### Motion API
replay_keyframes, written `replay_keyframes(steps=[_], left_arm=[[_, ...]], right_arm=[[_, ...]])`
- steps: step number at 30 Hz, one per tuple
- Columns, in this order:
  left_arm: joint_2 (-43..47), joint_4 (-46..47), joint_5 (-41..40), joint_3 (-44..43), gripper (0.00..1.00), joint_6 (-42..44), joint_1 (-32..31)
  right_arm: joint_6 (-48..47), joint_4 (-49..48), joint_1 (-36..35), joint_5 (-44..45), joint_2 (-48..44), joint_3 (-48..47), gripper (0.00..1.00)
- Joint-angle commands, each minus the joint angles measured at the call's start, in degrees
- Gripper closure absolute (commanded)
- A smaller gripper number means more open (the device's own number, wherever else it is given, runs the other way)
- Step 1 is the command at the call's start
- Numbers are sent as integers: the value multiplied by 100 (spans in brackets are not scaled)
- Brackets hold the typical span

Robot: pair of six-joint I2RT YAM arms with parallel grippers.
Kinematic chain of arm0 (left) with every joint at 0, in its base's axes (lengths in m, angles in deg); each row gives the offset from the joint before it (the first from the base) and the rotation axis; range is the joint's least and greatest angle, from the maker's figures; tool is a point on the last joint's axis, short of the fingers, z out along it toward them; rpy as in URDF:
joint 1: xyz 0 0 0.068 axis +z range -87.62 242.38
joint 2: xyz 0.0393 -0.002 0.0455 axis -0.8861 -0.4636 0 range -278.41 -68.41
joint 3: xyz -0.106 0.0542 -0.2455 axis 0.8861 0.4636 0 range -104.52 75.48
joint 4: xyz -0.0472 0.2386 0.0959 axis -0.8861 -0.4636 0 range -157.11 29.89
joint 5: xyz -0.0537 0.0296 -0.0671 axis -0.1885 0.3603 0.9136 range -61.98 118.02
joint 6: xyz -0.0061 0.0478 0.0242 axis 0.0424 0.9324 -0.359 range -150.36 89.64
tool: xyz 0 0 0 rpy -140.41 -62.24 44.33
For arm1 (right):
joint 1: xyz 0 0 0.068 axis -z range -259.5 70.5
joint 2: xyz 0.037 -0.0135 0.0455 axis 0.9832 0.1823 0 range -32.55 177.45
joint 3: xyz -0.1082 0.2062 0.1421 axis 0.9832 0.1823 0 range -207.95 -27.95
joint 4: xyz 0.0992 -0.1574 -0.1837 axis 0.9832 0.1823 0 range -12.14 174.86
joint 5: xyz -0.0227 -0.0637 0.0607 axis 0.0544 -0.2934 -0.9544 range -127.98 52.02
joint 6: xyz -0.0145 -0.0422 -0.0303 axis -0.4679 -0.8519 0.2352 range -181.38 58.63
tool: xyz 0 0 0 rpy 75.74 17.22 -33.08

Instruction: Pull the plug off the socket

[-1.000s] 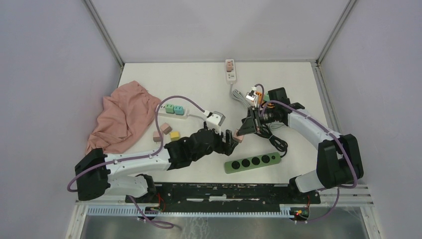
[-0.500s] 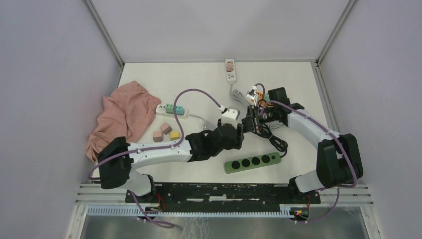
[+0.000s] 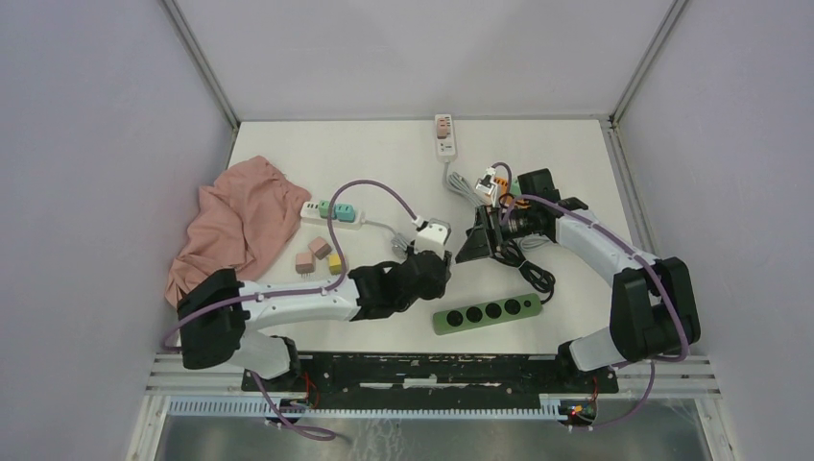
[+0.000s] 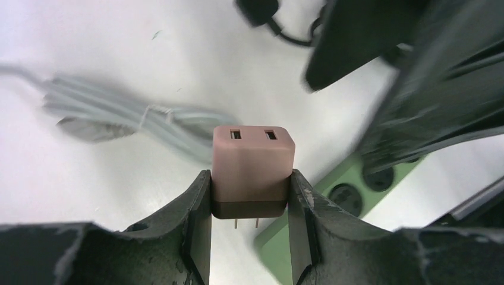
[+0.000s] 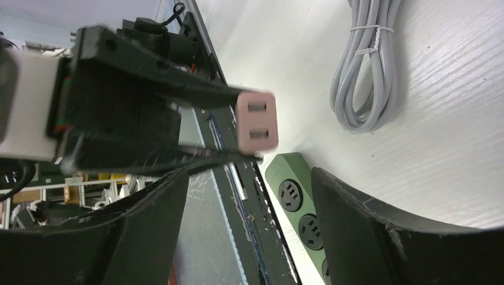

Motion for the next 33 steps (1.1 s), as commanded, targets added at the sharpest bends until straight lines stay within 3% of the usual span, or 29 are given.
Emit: replay_keyframes(steps=[1, 4, 8, 11, 20, 23, 29, 33], left_arm=[[683, 377, -578, 716, 97, 105, 152], [1029, 196, -670, 1204, 97, -437, 586], [1339, -34, 200, 1732, 97, -916, 1863], [1534, 74, 357, 2098, 97, -1080, 2630], [1271, -31, 379, 2226, 88, -1504, 3567], [997, -424, 197, 1954, 77, -1666, 3627], [557, -1289, -95, 1421, 32, -2038, 3647], [682, -1576, -33, 1250, 14, -2147, 3647]], right_arm=[[-581, 364, 18, -41, -217, -329, 17], [-734, 499, 50, 77, -268, -388, 17], [-832, 549, 71, 127, -314, -384, 17], [-858, 555, 87, 142, -303, -384, 17], [-947, 609, 91, 145, -297, -392, 17], [-972, 634, 91, 139, -308, -405, 17], [-1048, 694, 99, 129, -310, -427, 17], [-1138, 759, 109, 120, -332, -445, 17]])
